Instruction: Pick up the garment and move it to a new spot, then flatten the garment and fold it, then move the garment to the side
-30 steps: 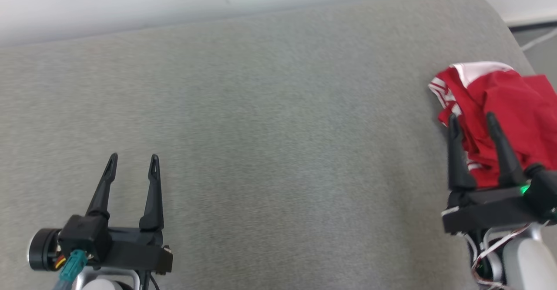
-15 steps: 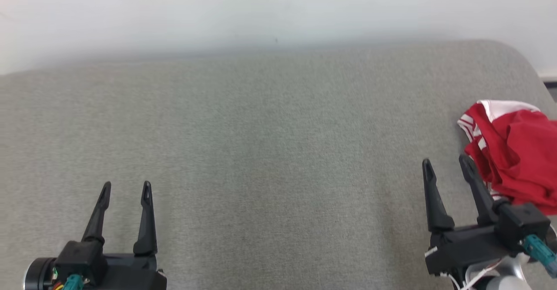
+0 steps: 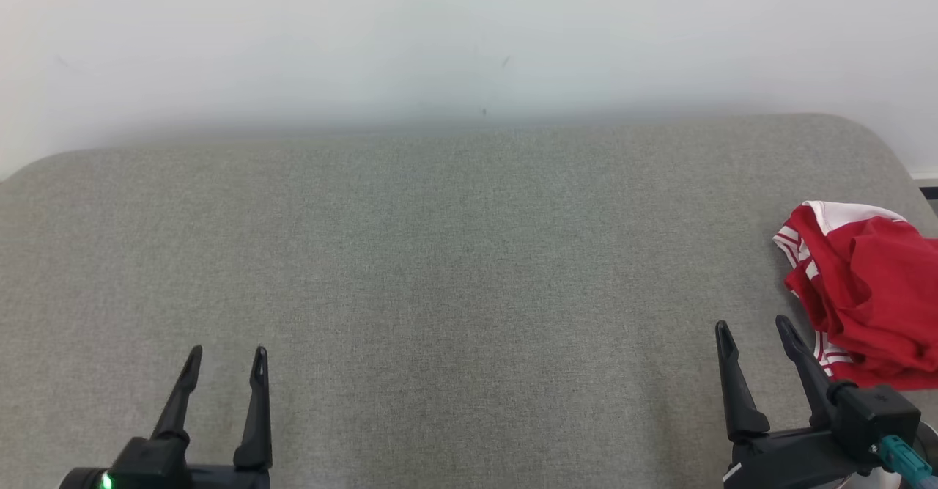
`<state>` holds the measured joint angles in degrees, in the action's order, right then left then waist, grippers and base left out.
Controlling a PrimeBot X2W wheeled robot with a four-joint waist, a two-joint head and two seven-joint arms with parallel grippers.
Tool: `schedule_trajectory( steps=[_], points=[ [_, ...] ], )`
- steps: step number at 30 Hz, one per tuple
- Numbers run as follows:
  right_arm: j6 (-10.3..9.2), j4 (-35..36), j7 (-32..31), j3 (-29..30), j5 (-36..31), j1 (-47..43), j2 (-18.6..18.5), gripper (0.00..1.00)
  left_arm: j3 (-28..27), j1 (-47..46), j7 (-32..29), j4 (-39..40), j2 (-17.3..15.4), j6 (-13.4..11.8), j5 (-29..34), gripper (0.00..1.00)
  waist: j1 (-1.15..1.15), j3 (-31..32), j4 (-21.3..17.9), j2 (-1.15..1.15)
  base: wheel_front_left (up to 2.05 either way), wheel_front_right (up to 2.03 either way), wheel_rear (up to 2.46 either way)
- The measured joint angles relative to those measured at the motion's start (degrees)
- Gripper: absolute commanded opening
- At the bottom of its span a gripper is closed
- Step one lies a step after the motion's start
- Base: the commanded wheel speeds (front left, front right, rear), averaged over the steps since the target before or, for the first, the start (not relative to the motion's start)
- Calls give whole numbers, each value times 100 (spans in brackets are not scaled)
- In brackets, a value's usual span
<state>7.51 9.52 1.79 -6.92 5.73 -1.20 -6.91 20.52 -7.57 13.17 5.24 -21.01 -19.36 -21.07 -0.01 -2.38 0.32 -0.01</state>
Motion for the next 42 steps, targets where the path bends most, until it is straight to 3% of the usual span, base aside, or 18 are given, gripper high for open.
schedule_trajectory(
  steps=[35,36,42],
  points=[
    [0,153,-170,62,-56,-269,109,100,88,127,-44,-200,-53,-105,-76,100,1,169,-34,1,0,0,0],
    [1,127,-172,62,-56,-277,109,0,93,136,-53,-218,-41,-104,-76,0,1,166,-32,1,0,0,0],
    [1,5,-177,54,288,-481,111,0,144,374,-78,-297,140,16,-298,0,1,166,-33,1,0,0,0]
  ],
)
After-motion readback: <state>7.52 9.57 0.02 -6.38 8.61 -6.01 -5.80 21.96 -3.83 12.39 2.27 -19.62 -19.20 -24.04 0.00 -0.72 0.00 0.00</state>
